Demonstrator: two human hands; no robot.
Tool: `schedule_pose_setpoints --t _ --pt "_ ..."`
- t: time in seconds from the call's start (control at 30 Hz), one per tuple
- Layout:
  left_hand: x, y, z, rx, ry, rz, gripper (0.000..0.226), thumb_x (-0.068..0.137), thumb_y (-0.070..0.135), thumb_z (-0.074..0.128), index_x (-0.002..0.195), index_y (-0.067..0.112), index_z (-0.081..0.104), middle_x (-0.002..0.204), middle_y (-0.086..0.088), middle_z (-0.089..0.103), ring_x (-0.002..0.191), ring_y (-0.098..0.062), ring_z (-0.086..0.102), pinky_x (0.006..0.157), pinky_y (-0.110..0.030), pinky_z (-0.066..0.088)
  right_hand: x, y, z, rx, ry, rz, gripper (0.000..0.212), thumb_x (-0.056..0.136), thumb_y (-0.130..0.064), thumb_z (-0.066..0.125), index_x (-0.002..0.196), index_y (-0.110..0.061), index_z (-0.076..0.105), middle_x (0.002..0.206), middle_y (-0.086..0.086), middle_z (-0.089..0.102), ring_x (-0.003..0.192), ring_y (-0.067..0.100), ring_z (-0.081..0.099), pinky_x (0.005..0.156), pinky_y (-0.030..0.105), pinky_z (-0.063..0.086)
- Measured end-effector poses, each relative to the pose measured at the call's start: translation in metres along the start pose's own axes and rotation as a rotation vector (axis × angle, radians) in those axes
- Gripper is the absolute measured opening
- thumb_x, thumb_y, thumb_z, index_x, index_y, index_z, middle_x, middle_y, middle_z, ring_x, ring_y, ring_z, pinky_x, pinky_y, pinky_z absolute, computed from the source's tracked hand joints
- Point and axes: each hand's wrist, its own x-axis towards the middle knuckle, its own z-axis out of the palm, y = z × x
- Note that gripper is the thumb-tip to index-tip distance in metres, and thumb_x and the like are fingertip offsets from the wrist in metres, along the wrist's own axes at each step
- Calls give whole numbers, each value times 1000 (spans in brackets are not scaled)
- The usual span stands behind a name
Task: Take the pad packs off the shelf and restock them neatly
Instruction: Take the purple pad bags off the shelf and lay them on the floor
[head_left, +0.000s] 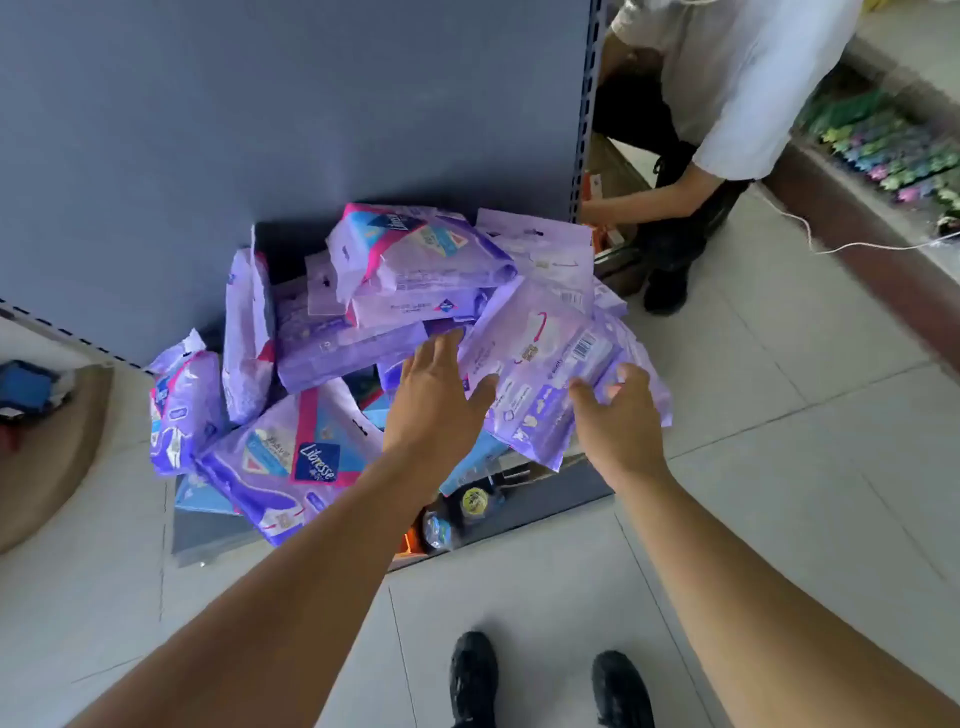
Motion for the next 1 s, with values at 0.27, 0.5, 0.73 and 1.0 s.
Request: schedule_pose_setpoints --t 0.27,0.5,0.73,1.0 --pt "5 6 17 -143 24 -39 34 80 32 72 108 25 55 98 -3 61 90 -28 57 73 -36 48 0 0 24 259 -81 94 22 85 -38 53 100 -23 59 88 6 66 82 24 63 76 33 49" --pt "-54 41 23 -36 47 651 54 70 9 55 119 32 50 127 1 51 111 -24 52 87 -30 45 -35 -9 -60 1016 -309 303 92 72 -83 38 133 -15 53 107 5 70 95 20 65 88 38 46" --pt "-57 80 63 121 56 1112 44 80 16 56 119 35 51 128 2 59 118 -20 52 96 -44 38 -45 20 -162 907 -340 458 50 92 -24 51 133 4 51 119 22 64 101 30 66 84 37 55" --pt "-54 150 124 -1024 -704 -174 87 59 84 61 132 49 32 142 1 46 130 -19 48 105 -49 42 -75 80 -230 967 142 285 45 80 -2 61 125 -6 59 117 15 68 101 29 67 89 44 55"
